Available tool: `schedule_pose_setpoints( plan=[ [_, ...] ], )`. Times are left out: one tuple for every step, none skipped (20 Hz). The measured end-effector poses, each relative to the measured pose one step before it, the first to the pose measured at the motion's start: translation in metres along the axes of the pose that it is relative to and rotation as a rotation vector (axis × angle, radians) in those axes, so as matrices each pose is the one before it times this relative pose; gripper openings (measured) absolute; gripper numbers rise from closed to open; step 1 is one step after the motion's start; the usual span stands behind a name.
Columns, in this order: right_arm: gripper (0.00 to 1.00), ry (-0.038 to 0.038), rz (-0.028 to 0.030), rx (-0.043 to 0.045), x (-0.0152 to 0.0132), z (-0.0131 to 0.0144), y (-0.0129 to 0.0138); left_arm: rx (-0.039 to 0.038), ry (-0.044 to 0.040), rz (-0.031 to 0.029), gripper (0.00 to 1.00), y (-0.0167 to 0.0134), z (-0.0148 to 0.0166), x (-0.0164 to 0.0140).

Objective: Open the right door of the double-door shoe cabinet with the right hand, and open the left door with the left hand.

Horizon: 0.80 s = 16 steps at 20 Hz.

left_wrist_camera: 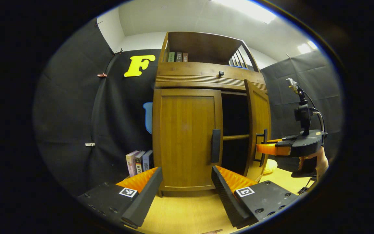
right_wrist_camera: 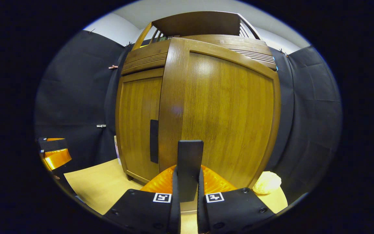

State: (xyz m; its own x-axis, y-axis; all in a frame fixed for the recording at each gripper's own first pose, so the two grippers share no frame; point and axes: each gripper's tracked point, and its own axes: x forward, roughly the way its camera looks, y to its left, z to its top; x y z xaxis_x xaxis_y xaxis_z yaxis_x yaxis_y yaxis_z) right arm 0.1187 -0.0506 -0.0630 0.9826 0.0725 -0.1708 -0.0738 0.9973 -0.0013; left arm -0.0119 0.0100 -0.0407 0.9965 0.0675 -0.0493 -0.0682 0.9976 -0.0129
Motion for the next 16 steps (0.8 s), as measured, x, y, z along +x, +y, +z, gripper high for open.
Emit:
schedule_pose_setpoints(
  plan=[
    [0.24, 0.00147, -0.00377, 0.00312, -0.00594, -0.00022, -0.00328, -0.00565, 0.00251, -0.01092, 0.94, -0.0037, -0.00036, 0.00082],
    [0.24, 0.00062, -0.0047, 0.00135, -0.00683, 0.00011, -0.00411, -0.00344, 0.00216, -0.00766, 0.94, -0.00356, -0.00098, 0.00046],
    [0.23, 0.00066, -0.00402, -0.00457, -0.007, -0.0008, -0.00266, -0.00132, 0.00008, -0.0045, 0.92, -0.00267, 0.00012, 0.00008],
    [0.23, 0.00321, -0.00505, -0.00636, -0.00787, -0.00113, -0.00327, 0.00309, 0.00065, -0.00367, 0.94, -0.0023, -0.00151, -0.00074],
    [0.24, 0.00107, -0.0078, -0.00256, -0.0065, -0.00036, -0.00478, 0.00608, -0.00076, -0.00027, 0.94, -0.00218, -0.00064, -0.00077],
    [0.23, 0.00286, -0.00952, -0.00254, -0.00725, -0.00045, -0.00534, 0.00732, -0.00076, 0.00137, 0.94, -0.00125, -0.0019, -0.00079],
    [0.23, 0.0014, -0.00956, -0.00115, -0.00569, -0.00035, -0.00438, 0.00512, 0.00156, -0.00005, 0.94, -0.0021, -0.00136, 0.00005],
    [0.23, 0.00213, -0.00755, -0.00137, -0.00589, -0.00039, -0.00463, 0.0005, 0.00244, -0.00231, 0.94, -0.0033, -0.00256, 0.00048],
    [0.2, 0.00195, -0.00542, -0.00524, -0.00563, -0.00138, -0.00457, -0.00635, 0.00243, -0.00779, 0.94, -0.00353, -0.00089, 0.00079],
    [0.23, 0.0018, -0.00741, -0.00256, -0.00536, -0.00022, -0.00486, -0.00749, 0.00171, -0.01148, 0.94, -0.00481, -0.00092, 0.00025],
    [0.23, 0.00015, -0.01049, 0.00195, -0.00426, -0.0003, -0.00528, -0.00524, 0.00038, -0.00879, 0.94, -0.00406, -0.00031, 0.00049],
    [0.23, 0.00061, -0.01101, 0.00093, -0.00443, -0.00048, -0.00565, -0.00199, -0.00023, -0.00472, 0.94, -0.00321, -0.00056, -0.00028],
    [0.23, -0.00239, -0.00925, 0.00081, -0.00364, -0.00023, -0.00446, -0.00032, -0.00085, -0.00308, 0.93, -0.00247, 0.00063, -0.00009],
    [0.23, -0.0009, -0.00672, -0.00187, -0.00405, -0.0008, -0.00488, -0.00028, -0.0019, -0.00501, 0.92, -0.00293, 0.00009, 0.00096],
    [0.2, 0.00041, -0.00906, 0.00166, -0.00411, -0.00044, -0.00512, -0.00062, -0.0025, -0.00698, 0.94, -0.00399, 0.00088, 0.00043],
    [0.19, 0.00044, -0.01048, 0.00353, -0.00337, -0.00048, -0.00537, -0.00121, -0.00089, -0.00663, 0.92, -0.00443, -0.00018, 0.00026]
  ],
)
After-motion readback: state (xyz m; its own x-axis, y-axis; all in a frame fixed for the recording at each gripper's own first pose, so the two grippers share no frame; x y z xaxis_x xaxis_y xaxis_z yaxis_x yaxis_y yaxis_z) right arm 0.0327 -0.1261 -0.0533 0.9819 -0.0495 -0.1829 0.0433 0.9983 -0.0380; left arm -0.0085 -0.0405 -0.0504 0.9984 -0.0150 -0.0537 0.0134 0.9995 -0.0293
